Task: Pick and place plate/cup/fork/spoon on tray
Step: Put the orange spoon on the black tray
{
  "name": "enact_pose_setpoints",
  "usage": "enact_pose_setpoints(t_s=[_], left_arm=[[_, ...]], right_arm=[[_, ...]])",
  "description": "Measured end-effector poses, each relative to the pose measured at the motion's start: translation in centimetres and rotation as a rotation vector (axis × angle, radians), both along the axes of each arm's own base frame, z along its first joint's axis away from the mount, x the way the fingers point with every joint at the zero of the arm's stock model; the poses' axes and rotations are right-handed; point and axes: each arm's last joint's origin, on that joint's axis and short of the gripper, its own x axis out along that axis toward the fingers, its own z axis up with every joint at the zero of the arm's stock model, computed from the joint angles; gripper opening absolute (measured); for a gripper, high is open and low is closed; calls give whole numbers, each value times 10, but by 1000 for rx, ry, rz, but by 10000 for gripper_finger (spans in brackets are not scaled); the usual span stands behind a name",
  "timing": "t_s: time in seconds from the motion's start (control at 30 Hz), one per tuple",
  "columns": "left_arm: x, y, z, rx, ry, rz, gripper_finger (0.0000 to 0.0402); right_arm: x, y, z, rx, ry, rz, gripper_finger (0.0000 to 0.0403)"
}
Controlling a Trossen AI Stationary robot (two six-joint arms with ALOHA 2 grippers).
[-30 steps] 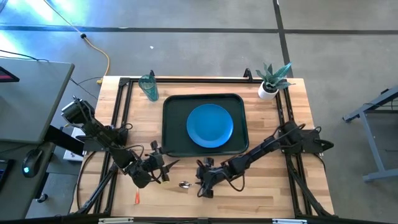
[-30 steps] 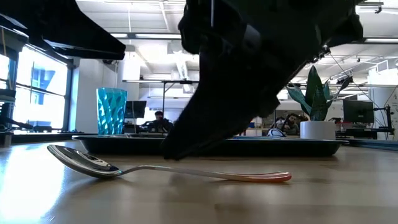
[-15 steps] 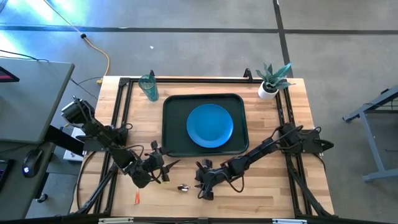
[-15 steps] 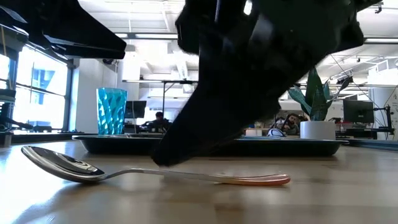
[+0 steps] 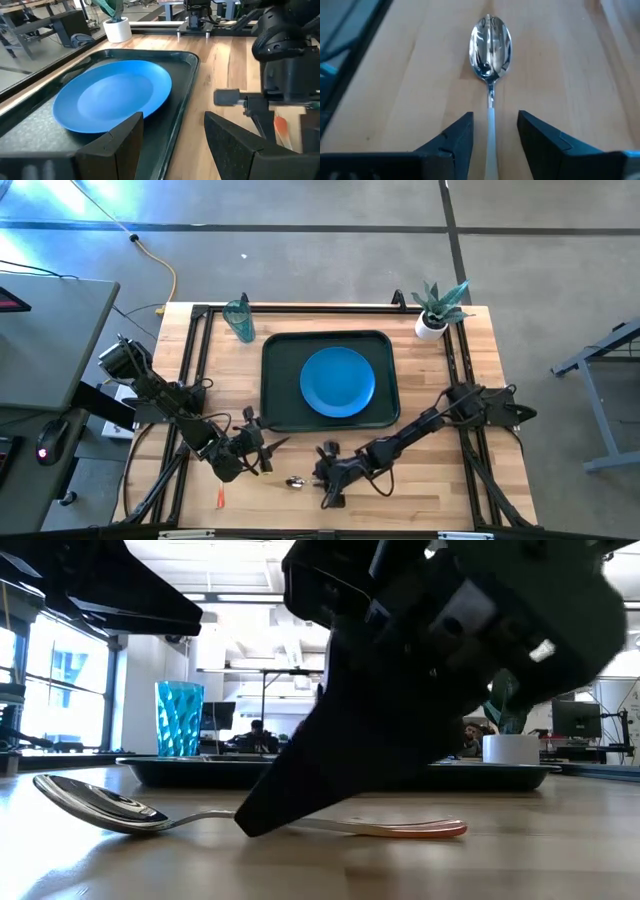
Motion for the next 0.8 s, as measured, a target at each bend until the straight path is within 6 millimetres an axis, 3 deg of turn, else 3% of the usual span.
enact_pose_setpoints(t_s=[0.27,0.47,0.6,0.8], left_arm=[[0,-1,-1,-14,13,-27,200],[0,-1,2,-26,11,-38,200],[-2,0,9,-69,-5,-58,200],[-3,-2,17,-119,-56,-59,200]], right_arm=[[-4,0,-3,-71,7,-47,10],[-7,1,3,-61,-16,-149,7],[-16,2,15,-191,-60,-246,8],[-21,-2,63,-336,-275,-485,4]])
